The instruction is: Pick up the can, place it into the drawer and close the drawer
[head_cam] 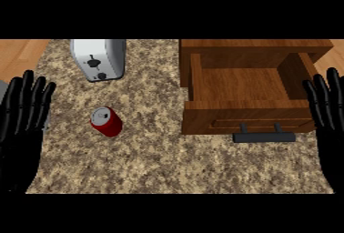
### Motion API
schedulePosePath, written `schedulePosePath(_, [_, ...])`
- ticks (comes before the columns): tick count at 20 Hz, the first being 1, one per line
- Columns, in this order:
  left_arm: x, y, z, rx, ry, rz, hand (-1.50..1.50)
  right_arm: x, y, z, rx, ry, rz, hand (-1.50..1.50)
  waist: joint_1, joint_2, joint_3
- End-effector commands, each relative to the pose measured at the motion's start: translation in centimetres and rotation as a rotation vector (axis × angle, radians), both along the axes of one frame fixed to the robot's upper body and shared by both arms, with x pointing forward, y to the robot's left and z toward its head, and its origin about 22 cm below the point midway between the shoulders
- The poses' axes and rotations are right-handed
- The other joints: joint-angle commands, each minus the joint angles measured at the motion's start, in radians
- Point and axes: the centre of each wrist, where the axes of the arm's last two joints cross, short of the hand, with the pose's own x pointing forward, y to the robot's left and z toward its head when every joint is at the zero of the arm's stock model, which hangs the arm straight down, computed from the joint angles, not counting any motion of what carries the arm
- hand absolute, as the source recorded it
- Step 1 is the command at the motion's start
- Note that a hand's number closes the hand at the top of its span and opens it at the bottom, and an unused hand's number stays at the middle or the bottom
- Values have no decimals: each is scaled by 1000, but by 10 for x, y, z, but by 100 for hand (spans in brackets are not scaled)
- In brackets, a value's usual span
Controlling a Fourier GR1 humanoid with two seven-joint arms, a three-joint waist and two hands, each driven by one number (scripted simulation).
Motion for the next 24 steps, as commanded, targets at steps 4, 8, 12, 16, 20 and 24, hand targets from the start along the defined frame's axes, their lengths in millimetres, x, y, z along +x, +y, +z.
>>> schedulePosePath(4, [24, 9, 1, -16, -25, -463, -150, 3, 6, -6, 19, 25, 10, -150, 0, 11, 14])
schedulePosePath(8, [25, 44, -27, 137, 297, -501, -150, -7, -12, -43, 74, 307, -232, -150, -15, 18, 14])
schedulePosePath(12, [43, 106, -1, 134, 306, -547, -150, -18, -27, -22, 84, 326, -265, -150, 1, 6, 15])
schedulePosePath(16, [66, 131, 13, 141, 336, -572, -150, -34, -41, -38, 69, 329, -271, -150, 6, 5, 17])
schedulePosePath(20, [58, 137, 19, 144, 349, -595, -150, -51, -68, -39, 90, 330, -287, -150, 14, 3, 17])
schedulePosePath(24, [55, 156, -1, 148, 349, -598, -150, -57, -79, -45, 87, 327, -273, -150, 15, 4, 17])
